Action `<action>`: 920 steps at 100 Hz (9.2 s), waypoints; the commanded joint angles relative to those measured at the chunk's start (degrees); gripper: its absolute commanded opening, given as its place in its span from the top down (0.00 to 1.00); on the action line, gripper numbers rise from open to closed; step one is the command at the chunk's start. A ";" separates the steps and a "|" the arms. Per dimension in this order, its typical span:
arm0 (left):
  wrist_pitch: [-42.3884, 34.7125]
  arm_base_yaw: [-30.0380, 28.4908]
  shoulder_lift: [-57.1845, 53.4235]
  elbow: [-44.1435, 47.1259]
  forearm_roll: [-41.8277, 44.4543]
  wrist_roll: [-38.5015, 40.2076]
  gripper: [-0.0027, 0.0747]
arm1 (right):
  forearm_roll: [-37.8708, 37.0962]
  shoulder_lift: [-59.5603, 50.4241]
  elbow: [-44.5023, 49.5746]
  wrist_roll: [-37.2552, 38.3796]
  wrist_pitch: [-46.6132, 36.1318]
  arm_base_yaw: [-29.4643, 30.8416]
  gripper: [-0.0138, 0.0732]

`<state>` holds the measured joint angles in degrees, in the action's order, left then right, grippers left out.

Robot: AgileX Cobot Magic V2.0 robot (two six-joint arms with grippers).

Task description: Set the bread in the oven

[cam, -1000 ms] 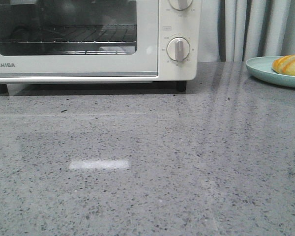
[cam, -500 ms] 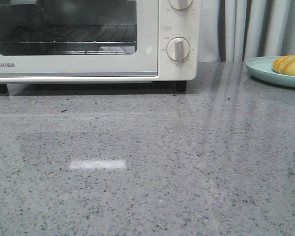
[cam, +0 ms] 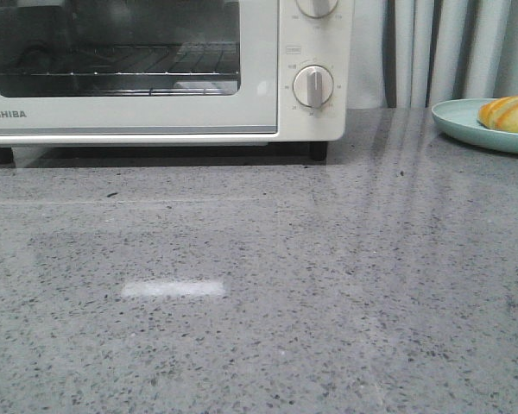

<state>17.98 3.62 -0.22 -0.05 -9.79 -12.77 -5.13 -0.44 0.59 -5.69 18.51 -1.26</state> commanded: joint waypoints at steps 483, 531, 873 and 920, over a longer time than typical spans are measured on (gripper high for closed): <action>31.12 14.13 28.59 -40.36 -37.20 -35.44 0.99 | 8.82 90.07 -77.25 5.28 15.64 7.20 0.41; 28.13 14.13 28.59 -40.36 -37.71 -35.44 0.99 | 8.82 101.17 -77.25 7.87 15.52 7.43 0.62; 14.25 14.13 17.25 -40.14 -24.25 -29.95 0.99 | -0.25 83.56 -76.99 8.70 2.80 -55.12 0.90; 14.12 14.13 4.02 -29.66 2.54 -1.22 0.99 | -18.87 36.50 -47.81 8.70 3.74 -49.38 0.90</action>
<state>36.12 17.58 4.15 -30.15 -7.23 -16.25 -18.90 45.34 -51.31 3.18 24.36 -52.83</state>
